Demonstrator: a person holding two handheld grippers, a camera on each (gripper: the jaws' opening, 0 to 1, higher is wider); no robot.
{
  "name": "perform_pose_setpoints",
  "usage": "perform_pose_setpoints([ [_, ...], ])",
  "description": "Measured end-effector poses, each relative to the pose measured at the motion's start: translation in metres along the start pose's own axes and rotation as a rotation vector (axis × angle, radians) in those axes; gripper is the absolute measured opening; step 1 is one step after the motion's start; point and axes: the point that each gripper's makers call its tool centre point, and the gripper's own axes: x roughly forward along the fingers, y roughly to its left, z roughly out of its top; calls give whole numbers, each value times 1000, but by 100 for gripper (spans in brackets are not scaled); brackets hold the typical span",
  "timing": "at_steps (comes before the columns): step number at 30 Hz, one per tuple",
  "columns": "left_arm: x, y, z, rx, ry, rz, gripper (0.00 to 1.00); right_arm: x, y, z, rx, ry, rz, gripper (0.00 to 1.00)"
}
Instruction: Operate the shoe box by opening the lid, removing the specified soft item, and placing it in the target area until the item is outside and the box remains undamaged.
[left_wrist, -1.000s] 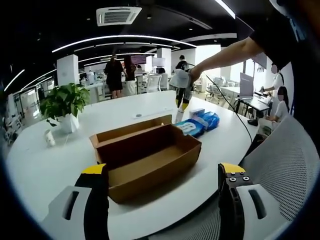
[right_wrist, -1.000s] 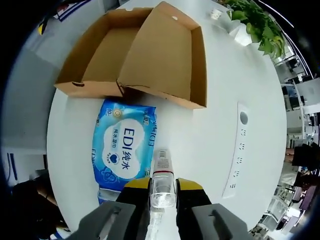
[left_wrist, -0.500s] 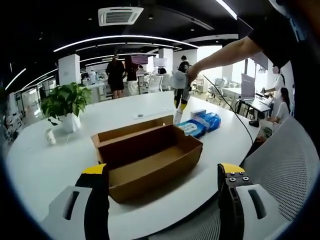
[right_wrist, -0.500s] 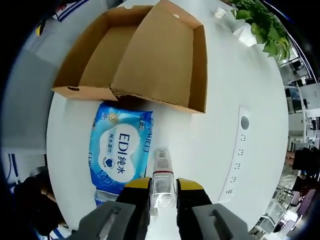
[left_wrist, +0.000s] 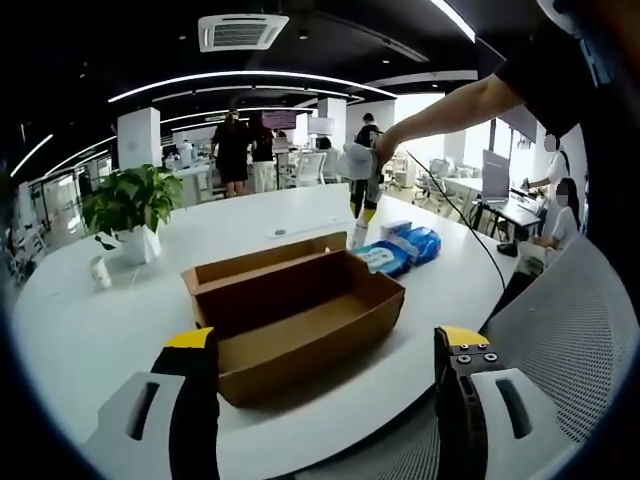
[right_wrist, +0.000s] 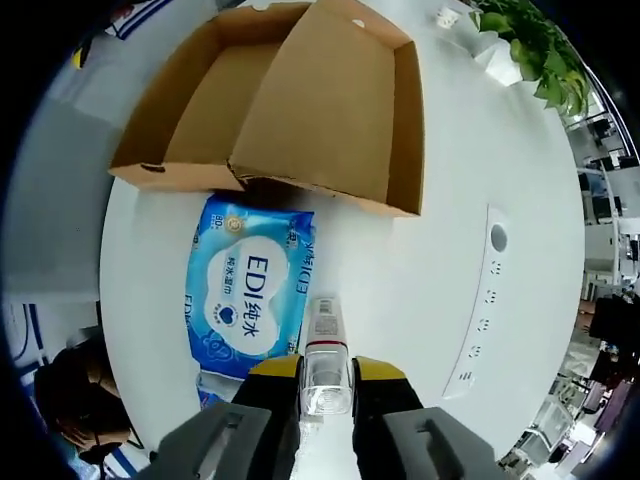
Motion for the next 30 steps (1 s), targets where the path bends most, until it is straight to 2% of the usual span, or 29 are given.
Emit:
perform_pose_setpoints([
  [7,0,0,0,-4,-2,-1,92,2,1,-3,4,28,12,14],
  [11,0,0,0,-6,-3,2,92,-1,-1,5,34,14,14,15],
  [18,-1,2,0,-9,-4,9,91,2,-8,18,32,-11,-1,16],
  [20,-1,2,0,-10,-3,11,91,1,-4,21,36,-10,-2,16],
  [30,-1,2,0,-15,-3,13,91,7,-16,15,44,-20,-7,16],
])
